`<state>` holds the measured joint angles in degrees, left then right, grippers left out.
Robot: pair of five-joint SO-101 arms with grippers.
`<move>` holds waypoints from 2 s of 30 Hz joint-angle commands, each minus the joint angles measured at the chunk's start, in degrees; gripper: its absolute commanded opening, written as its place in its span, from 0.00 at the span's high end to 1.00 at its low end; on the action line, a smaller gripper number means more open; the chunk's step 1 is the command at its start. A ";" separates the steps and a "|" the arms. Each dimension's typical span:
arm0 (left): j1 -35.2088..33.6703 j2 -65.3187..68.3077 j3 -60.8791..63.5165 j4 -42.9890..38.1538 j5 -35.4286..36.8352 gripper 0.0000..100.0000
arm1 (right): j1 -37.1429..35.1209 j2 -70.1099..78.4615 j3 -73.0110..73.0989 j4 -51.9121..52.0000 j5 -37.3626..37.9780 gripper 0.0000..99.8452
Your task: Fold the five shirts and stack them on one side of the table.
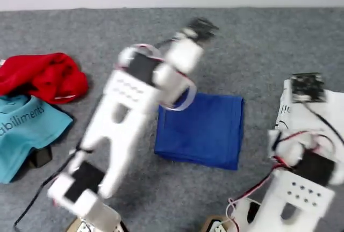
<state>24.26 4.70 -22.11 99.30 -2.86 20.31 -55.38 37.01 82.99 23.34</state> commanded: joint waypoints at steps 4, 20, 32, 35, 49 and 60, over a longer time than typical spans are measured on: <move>-15.12 -19.43 10.42 1.23 -0.53 0.99 | -17.98 0.40 4.31 -9.10 -4.40 0.99; -40.97 -29.63 17.27 -0.62 -4.66 0.99 | -23.34 41.27 -3.25 -36.09 -5.45 0.99; -41.23 -29.54 20.35 -0.62 -5.27 0.99 | -21.41 60.44 -21.27 -33.10 -5.98 0.99; -41.23 -29.54 22.55 -0.62 -5.27 0.99 | -21.85 58.24 -25.76 -26.59 -5.98 0.98; -41.23 -29.63 22.99 -0.62 -5.27 0.99 | -21.85 60.79 -32.88 -9.36 -26.81 0.69; -41.23 -29.63 22.99 -0.53 -5.27 0.99 | -26.42 77.58 -33.05 -16.75 -30.15 0.72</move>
<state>-16.79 -23.16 1.10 99.47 -7.78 -4.31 21.27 7.12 67.87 -6.37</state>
